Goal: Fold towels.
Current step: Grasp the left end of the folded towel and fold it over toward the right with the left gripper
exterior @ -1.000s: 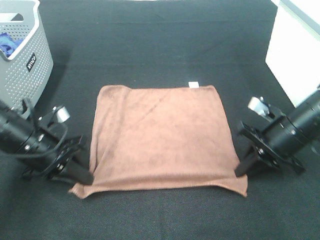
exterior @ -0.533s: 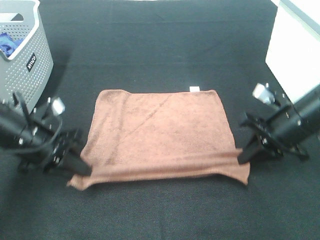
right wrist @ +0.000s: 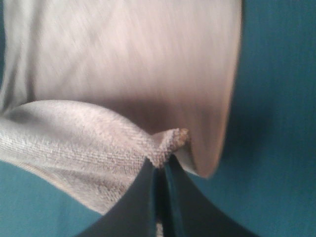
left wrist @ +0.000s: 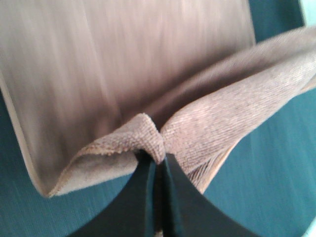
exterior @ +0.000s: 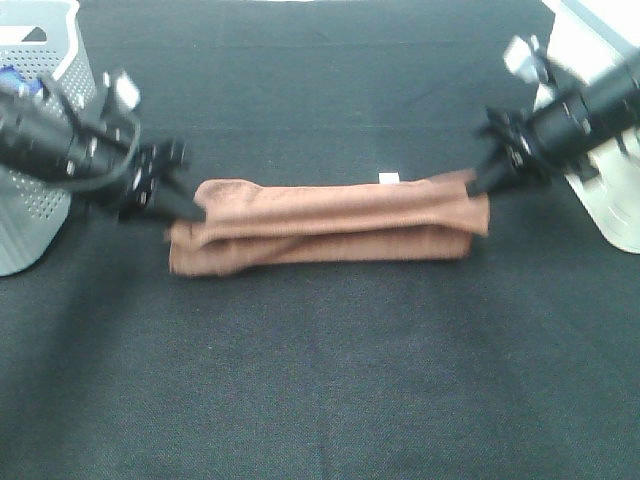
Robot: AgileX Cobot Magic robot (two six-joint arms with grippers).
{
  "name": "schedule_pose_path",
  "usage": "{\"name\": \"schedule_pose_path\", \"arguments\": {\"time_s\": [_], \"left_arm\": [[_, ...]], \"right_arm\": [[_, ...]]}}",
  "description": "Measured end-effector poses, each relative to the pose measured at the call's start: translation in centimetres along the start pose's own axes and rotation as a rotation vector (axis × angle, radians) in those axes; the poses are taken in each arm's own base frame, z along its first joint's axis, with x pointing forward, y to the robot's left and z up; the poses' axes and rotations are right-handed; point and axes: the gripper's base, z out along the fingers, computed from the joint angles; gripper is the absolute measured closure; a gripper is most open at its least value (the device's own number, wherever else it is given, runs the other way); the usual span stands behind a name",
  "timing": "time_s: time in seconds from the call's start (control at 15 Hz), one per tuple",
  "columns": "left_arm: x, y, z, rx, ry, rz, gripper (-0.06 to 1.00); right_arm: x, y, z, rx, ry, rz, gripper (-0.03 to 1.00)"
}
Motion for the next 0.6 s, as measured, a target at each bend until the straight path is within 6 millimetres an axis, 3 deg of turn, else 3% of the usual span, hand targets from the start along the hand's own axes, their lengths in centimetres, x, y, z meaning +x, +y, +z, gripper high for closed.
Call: {"name": "schedule_pose_path", "arguments": {"time_s": [0.2, 0.6], "left_arm": [[-3.0, -0.3, -0.2, -0.035, -0.113, 0.038, 0.93], [-5.9, 2.8, 4.9, -0.085, -0.134, 0.023, 0.93]], "right_arm": [[-3.3, 0.2, 1.6, 0.069, -0.060, -0.030, 0.97], [-5.7, -2.8, 6.7, 0.129, -0.088, -0.024, 0.97]]}}
